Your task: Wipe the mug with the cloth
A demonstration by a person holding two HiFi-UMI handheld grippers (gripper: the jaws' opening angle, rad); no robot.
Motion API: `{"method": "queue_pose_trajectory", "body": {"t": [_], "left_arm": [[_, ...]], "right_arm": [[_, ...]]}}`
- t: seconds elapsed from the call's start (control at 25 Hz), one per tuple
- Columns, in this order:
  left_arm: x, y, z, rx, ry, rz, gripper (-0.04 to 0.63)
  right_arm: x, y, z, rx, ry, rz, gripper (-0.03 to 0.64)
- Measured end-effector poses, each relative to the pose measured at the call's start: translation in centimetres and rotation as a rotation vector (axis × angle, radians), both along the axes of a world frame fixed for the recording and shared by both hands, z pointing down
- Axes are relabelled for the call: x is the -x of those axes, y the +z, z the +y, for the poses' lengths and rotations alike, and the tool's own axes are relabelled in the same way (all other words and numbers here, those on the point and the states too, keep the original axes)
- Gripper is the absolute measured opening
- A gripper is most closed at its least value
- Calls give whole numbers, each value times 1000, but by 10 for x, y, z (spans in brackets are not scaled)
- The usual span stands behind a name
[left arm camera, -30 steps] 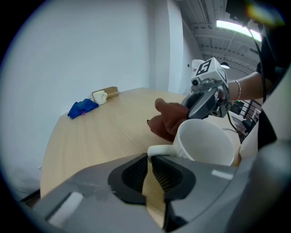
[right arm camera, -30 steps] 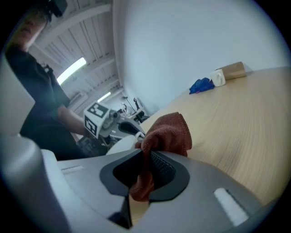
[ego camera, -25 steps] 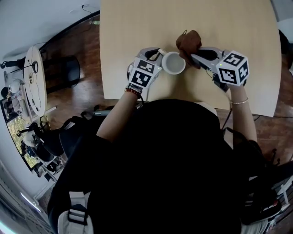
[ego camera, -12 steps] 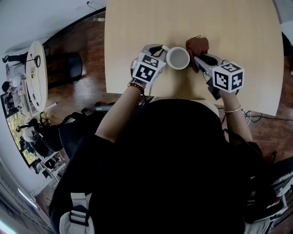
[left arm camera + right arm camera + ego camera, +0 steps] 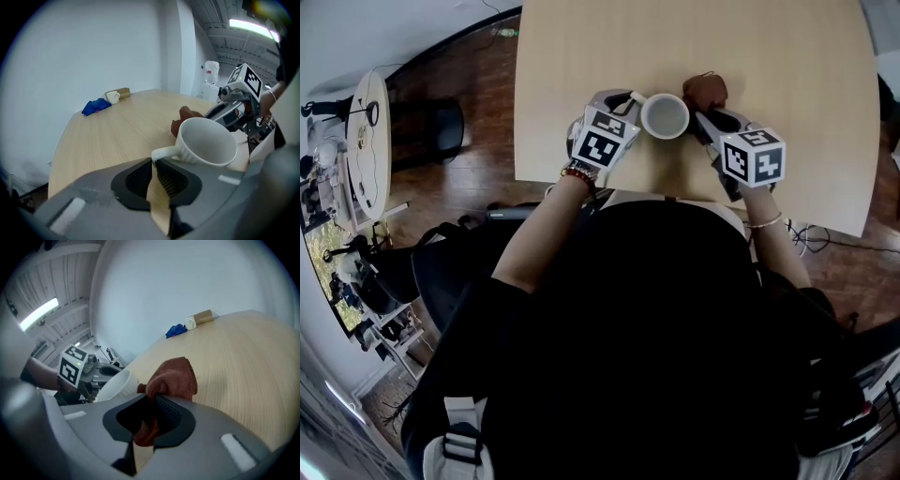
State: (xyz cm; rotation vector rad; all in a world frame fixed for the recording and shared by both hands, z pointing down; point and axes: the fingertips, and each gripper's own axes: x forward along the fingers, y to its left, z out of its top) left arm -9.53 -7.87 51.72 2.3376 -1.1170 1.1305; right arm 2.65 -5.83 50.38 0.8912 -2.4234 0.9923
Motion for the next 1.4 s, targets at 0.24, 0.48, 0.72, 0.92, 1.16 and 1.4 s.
{"method": "queue_pose_trajectory", "body": {"t": [0.24,0.48,0.72,0.92,1.16,1.4], "left_arm": [[9,1,4,-6,-41,11,40],[16,1,13,53,-159,80,32],[22,0,38,40,-67,20,40],[20,1,59,23,43,-35,52],[17,2,88,24,221,-45,60],[15,5,103,35,274,-44,63]], "right_arm": [[-9,-48,16,9,69,-182,49],[-16,-46,20,4,152,-163,49],[-16,-41,29,42,215,-133,49],[-11,-39,30,106,241,-225,49],[3,-33,27,153,225,-254,49],[15,-17,14,162,180,-202,49]]}}
